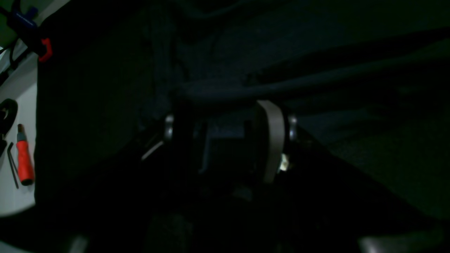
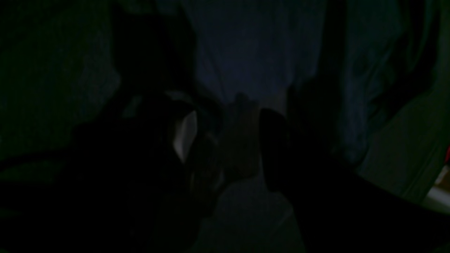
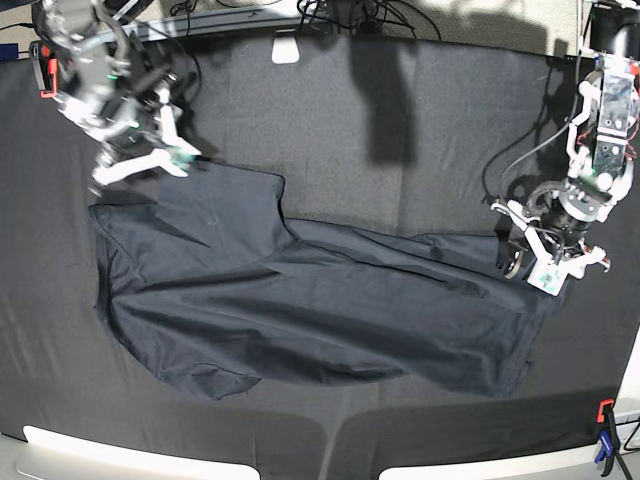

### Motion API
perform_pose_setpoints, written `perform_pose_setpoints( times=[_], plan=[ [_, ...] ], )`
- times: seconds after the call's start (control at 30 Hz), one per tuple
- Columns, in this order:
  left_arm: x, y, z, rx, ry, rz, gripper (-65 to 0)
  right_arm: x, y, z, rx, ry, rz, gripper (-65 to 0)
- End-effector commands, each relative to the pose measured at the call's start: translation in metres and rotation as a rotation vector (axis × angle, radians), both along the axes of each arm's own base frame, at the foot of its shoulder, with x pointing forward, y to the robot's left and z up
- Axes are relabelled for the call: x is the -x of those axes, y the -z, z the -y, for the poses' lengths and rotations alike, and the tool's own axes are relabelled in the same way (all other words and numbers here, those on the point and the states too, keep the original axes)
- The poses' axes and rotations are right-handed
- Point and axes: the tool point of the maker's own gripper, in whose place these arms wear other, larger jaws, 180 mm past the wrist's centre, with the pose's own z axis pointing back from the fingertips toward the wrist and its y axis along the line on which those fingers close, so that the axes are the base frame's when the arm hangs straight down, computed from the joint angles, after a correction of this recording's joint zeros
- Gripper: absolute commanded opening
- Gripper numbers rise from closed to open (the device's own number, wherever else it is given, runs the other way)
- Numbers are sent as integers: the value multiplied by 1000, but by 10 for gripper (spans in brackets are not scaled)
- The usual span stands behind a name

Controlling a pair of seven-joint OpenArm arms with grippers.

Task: Layout the t-shirt on the table in an organized manner, then fold the t-shirt properly
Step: 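Release the shirt with the right gripper and raise it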

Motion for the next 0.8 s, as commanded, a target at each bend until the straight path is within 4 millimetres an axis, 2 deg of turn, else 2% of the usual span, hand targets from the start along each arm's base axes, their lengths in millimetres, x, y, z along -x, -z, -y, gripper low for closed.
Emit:
perform_pose_setpoints(
  times=[0.0, 0.13, 0.23, 0.37, 0.5, 0.6, 0.77],
  plan=[
    [-10, -21, -4, -3, -4, 68, -390, -9, -8, 0, 15, -18, 37, -371],
    [-10, -21, -4, -3, -4, 69, -390, -5, -4, -10, 11, -48, 21, -407],
    [-10, -21, -4, -3, -4, 69, -390, -4, -3, -9, 20, -44, 15, -418],
    [-10, -21, -4, -3, -4, 69, -390, -6, -1, -1, 65, -43, 18, -418],
    [-10, -21, -5, -3, -4, 68, -390, -4, 13, 14, 94, -11, -19, -418],
    [-10, -21, -5, -3, -4, 68, -390, -4, 17, 19, 100, -2, -29, -425],
    [-10, -21, -5, -3, -4, 68, -390, -5, 16, 19, 101, -2, -26, -556]
  ],
)
